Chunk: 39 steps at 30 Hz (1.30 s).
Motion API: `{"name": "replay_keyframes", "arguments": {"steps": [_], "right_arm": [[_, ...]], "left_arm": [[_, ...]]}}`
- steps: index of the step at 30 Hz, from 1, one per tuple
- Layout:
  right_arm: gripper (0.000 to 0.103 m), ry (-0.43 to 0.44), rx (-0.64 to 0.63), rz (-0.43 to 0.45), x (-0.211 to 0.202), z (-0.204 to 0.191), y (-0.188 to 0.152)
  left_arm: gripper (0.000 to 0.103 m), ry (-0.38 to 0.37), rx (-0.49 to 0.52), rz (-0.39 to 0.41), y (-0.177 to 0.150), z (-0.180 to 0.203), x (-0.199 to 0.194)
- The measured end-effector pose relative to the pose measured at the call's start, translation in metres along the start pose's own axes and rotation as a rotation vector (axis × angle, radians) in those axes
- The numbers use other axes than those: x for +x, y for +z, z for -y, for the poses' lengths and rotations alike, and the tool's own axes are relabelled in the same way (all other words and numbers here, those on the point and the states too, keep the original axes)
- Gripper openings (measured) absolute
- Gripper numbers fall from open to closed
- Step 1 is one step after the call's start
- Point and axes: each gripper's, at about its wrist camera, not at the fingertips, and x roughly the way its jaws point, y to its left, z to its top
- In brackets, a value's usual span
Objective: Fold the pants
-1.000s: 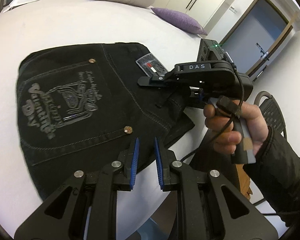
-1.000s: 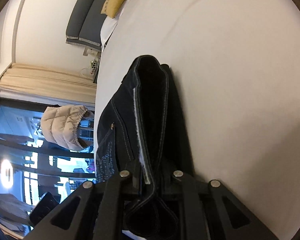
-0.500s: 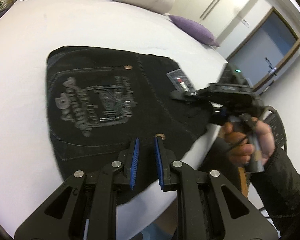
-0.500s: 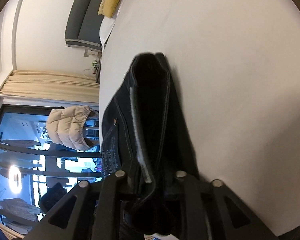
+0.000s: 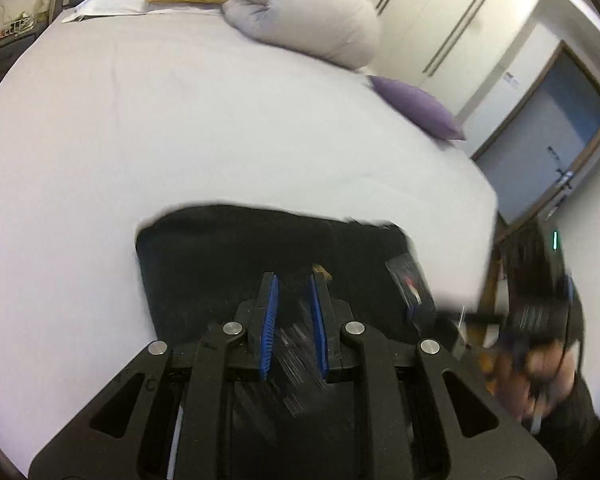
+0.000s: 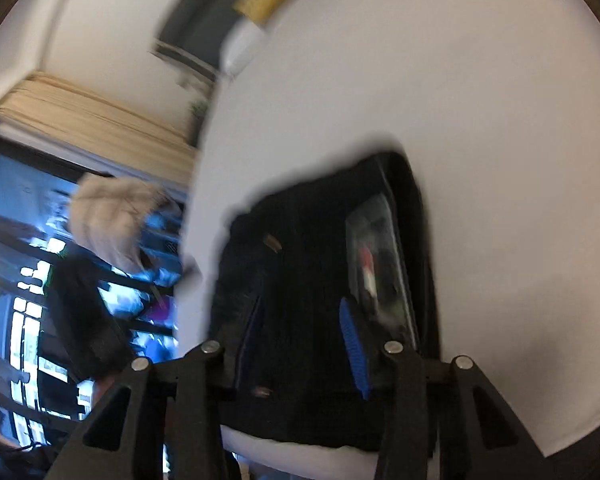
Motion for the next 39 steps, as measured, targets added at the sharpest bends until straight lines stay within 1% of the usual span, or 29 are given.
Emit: {"name": "replay_keyframes", "arguments": {"steps": [1,2,3,4,5,8,10,11,12,13,14,15,17,18,20,21,24,26,29,30,34,38,39], "right_arm": [[0.01,-0.007,0.029,-0.004,0.008,0.011,-0.002],[0.0,-0.012,0.06,0.01,0.011,0.022,-0.001],[0.0,0.045,0.115,0.018,0.011,0.035,-0.001],[0.0,0.084,0.152,0.021,0.01,0.043,0.001],[0.0,0.1,0.165,0.021,0.009,0.048,0.002],[0.0,0.063,0.08,0.018,0.008,0.041,0.0],[0.0,0.057,0.074,0.015,0.007,0.038,-0.002],[0.0,0.041,0.076,0.017,0.005,0.034,-0.001],[0.0,0.008,0.059,0.029,0.003,0.024,0.0],[0.005,-0.024,0.019,0.047,0.0,0.009,0.003],[0.006,-0.038,-0.017,0.059,-0.001,-0.007,0.007],[0.012,-0.032,-0.043,0.058,-0.001,-0.019,0.011],[0.02,-0.022,-0.055,0.032,0.006,-0.022,0.019],[0.026,-0.047,-0.066,-0.002,0.018,-0.025,0.021],[0.025,-0.089,-0.068,-0.043,0.034,-0.017,0.019],[0.022,-0.089,-0.065,-0.037,0.035,-0.012,0.017],[0.021,-0.053,-0.041,-0.01,0.028,-0.005,0.007],[0.021,-0.06,-0.066,-0.004,0.023,-0.004,-0.002],[0.023,-0.075,-0.091,0.005,0.015,-0.004,-0.013],[0.025,-0.071,-0.084,0.007,0.012,-0.003,-0.016],[0.025,-0.031,-0.032,0.031,0.003,0.004,-0.027],[0.026,-0.044,-0.039,0.049,-0.008,0.003,-0.034],[0.028,-0.041,-0.043,0.052,-0.011,0.002,-0.036]], "left_arm": [[0.016,0.016,0.003,-0.042,0.009,-0.008,0.02],[0.016,0.05,0.004,-0.097,0.013,-0.014,0.041],[0.016,0.069,0.004,-0.14,0.014,-0.02,0.057],[0.016,0.064,0.015,-0.183,0.01,-0.024,0.075],[0.016,0.064,0.029,-0.188,0.006,-0.025,0.084],[0.016,0.087,0.05,-0.163,0.003,-0.021,0.086],[0.015,0.101,0.066,-0.17,0.002,-0.018,0.089],[0.016,0.109,0.074,-0.173,0.002,-0.017,0.09],[0.016,0.119,0.082,-0.176,0.002,-0.015,0.087],[0.016,0.132,0.092,-0.176,0.001,-0.011,0.087],[0.016,0.144,0.099,-0.175,0.0,-0.008,0.087],[0.016,0.159,0.108,-0.172,-0.001,-0.005,0.087],[0.016,0.19,0.129,-0.166,-0.004,0.003,0.084],[0.016,0.201,0.137,-0.164,-0.006,0.006,0.082],[0.016,0.213,0.141,-0.164,-0.011,0.01,0.079],[0.016,0.214,0.143,-0.163,-0.014,0.013,0.077],[0.016,0.219,0.153,-0.157,-0.022,0.018,0.07],[0.016,0.226,0.163,-0.153,-0.027,0.022,0.07],[0.016,0.227,0.165,-0.143,-0.036,0.028,0.067],[0.016,0.231,0.168,-0.136,-0.04,0.031,0.066],[0.016,0.231,0.168,-0.122,-0.048,0.036,0.063],[0.016,0.228,0.166,-0.119,-0.051,0.041,0.058],[0.016,0.23,0.166,-0.115,-0.055,0.043,0.056]]}}
